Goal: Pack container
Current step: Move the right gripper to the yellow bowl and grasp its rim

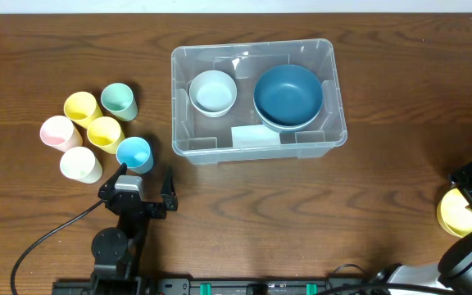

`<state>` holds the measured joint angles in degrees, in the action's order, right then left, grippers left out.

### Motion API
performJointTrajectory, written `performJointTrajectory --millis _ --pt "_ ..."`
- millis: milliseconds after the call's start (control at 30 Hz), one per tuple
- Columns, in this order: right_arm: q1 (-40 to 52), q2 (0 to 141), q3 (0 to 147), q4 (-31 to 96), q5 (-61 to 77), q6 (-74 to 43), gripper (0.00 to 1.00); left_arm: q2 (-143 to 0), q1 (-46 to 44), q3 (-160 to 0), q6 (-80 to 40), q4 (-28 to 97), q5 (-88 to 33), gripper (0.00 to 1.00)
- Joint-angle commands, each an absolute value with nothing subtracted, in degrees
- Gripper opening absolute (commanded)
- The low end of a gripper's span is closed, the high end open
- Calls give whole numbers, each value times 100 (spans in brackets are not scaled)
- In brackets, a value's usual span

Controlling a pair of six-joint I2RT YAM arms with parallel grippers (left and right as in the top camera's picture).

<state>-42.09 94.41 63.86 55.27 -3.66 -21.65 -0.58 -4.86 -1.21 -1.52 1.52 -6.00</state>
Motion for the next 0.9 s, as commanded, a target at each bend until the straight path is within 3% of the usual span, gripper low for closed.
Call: performJointTrajectory --millis 0,200,567,867 --pt "-4230 9660 6355 5430 -283 -2244 54 -23 -451 -23 -178 340 -687 98" --pt "-4230 10095 6355 5323 -10 -2246 43 -23 -451 -23 -178 340 -687 98" --pt "-4180 10294 6357 5210 62 -2246 1 -23 -451 -23 -178 340 -687 98" --pt "-3935 10241 7100 5677 408 -2196 1 -23 -451 -23 -178 340 -687 98"
